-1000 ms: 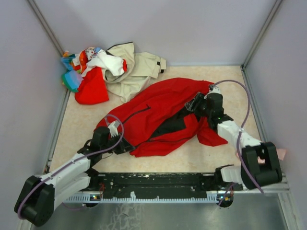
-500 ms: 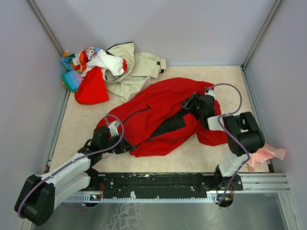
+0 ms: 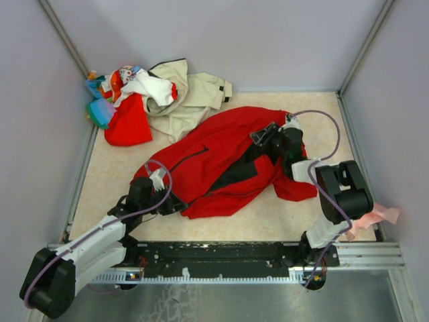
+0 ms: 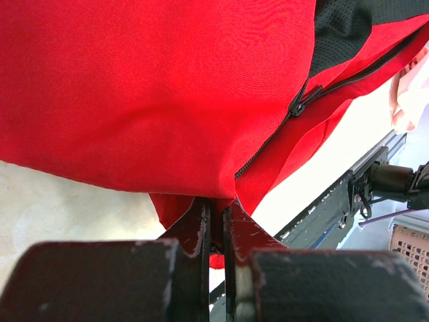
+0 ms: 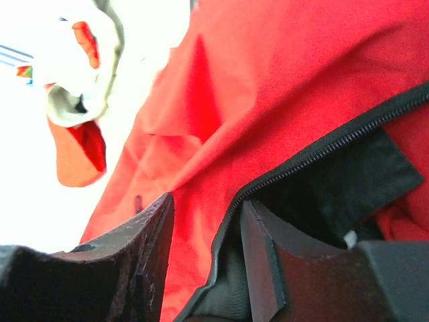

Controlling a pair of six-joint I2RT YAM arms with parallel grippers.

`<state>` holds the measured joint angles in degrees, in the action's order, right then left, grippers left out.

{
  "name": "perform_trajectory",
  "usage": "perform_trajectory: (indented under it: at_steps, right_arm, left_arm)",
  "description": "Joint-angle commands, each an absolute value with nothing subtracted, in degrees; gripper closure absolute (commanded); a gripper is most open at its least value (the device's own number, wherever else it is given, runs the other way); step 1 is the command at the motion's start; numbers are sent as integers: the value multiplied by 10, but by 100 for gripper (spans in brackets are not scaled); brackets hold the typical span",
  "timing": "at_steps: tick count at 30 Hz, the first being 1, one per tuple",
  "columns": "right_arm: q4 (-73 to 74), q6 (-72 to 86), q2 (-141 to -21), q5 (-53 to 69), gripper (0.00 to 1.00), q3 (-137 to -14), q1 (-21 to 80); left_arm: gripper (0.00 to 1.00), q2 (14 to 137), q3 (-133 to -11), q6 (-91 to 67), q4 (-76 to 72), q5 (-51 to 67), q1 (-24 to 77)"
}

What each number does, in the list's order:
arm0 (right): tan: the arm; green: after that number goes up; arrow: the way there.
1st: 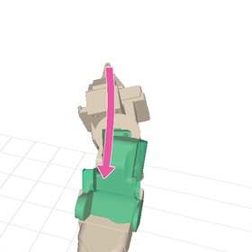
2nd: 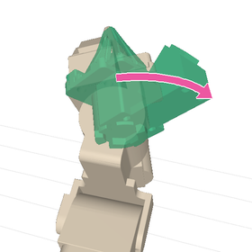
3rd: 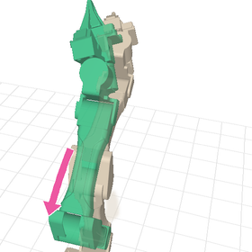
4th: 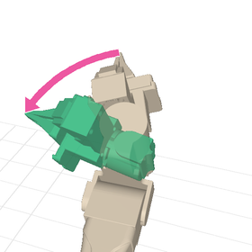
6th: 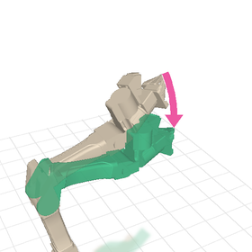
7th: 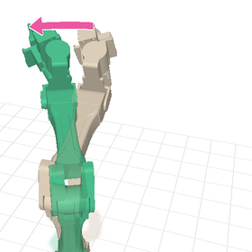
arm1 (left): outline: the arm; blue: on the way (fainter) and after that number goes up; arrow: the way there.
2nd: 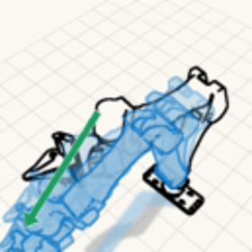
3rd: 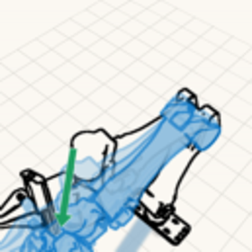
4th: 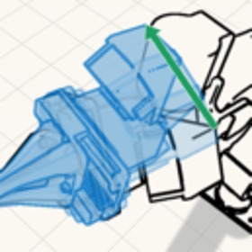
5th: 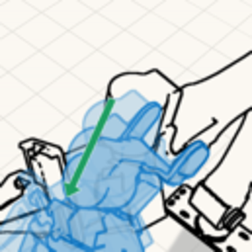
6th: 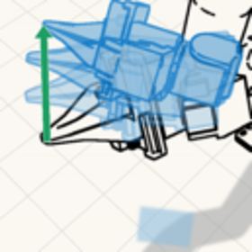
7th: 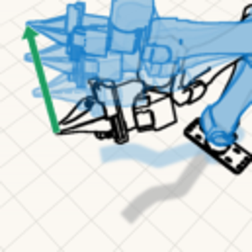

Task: Zip up the jacket
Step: Adjust the jacket at the center of the board.

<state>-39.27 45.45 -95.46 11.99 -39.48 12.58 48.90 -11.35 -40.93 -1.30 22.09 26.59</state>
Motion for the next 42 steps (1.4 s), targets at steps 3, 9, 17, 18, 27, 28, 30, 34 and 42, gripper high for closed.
perform_trajectory:
  at_steps: [3, 9, 17, 18, 27, 28, 30, 34, 42]
  right_arm:
    - [-392, 458, -867, 154, 63, -430, 127]
    - [-343, 436, -832, 135, 85, -443, 126]
    - [-330, 425, -847, 131, 100, -434, 126]
    - [-332, 426, -848, 136, 100, -433, 126]
    - [-113, 340, -758, 89, 100, -553, 126]
    - [-77, 329, -750, 81, 100, -570, 126]
    - [-21, 314, -731, 69, 100, -594, 126]
    - [54, 293, -672, 24, 100, -586, 125]
    - [68, 271, -604, -55, 100, -433, 126]
  left_arm:
    - [94, 481, -107, -410, -16, 209, 265]
    - [94, 467, -109, -407, -8, 208, 265]
    - [94, 450, -108, -410, -1, 205, 264]
    - [94, 450, -110, -408, 1, 204, 265]
    - [94, 436, -114, -405, 19, 180, 264]
    - [94, 435, -113, -404, 20, 178, 264]
    - [94, 433, -114, -404, 22, 178, 264]
    - [94, 425, -122, -403, 25, 188, 264]
    - [93, 390, -111, -396, -12, 216, 264]
